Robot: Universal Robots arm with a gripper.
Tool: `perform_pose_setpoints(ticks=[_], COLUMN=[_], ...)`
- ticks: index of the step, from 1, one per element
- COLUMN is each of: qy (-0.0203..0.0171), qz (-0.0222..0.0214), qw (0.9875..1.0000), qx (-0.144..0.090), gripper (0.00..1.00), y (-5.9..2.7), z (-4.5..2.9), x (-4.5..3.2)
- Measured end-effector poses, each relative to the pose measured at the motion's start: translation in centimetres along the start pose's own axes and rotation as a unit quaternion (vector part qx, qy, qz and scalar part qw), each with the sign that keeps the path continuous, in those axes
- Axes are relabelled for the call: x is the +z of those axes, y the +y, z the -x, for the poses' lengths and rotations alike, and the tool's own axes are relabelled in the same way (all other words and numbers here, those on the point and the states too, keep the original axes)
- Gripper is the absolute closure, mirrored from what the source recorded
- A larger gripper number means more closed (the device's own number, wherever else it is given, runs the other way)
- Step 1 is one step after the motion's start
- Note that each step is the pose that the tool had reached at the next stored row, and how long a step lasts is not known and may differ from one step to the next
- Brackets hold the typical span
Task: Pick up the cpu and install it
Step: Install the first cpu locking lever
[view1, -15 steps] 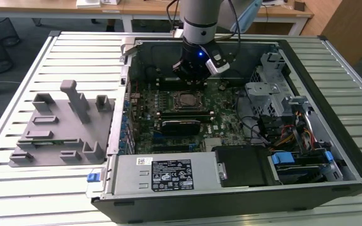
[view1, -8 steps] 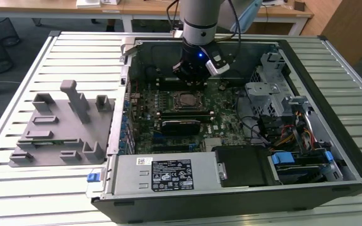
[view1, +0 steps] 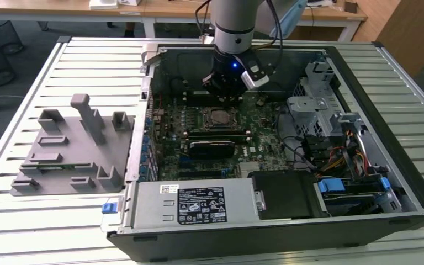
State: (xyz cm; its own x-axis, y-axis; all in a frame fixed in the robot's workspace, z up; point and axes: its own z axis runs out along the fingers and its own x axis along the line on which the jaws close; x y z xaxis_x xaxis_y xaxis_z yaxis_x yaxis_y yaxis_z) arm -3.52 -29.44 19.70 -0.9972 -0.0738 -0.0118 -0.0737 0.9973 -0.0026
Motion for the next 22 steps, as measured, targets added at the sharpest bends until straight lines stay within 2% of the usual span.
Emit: perform_pose_setpoints(ticks=[3,7,9,15,22], qy=[0.0001,-0.0006,-0.0012,-0.0005,-0.0005], qz=[0.0004,0.0073,0.0087,0.0080,0.0081], qw=[1.0000,1.0000,1.0000,1.0000,1.0000], qx=[0.000,0.000,0.000,0.000,0.000], gripper=[0.89,0.89,0.89,0.89,0.89], y=[0.02,0.07,0.09,0.04,-0.75], z=[0.00,0.00,0.02,0.03,-0.03], x=[0.14,0.21,0.11,-1.30,-1.34])
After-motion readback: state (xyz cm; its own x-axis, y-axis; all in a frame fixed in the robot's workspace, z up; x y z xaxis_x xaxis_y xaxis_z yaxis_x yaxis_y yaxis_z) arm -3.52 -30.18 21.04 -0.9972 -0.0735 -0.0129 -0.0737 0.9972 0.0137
